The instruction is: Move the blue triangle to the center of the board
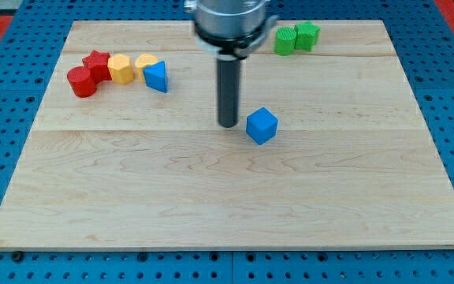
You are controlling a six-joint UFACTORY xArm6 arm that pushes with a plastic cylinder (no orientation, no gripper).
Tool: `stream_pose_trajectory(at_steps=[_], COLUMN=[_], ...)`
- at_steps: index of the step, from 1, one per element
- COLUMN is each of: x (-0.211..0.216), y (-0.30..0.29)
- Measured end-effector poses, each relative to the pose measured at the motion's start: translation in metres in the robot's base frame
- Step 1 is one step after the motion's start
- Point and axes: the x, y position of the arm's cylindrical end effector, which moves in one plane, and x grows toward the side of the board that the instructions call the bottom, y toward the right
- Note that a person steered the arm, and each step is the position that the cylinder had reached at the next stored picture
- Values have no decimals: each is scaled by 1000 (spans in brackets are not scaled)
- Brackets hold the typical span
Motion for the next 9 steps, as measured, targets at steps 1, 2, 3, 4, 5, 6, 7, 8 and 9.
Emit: stream_pose_trajectory(at_steps=[1, 2, 3, 4, 5, 6, 7, 8, 9], x=[-16, -56, -76, -80, -94, -98, -104, -135, -153], y=[-64, -113, -120, -120, -107, -75, -36, -51, -43])
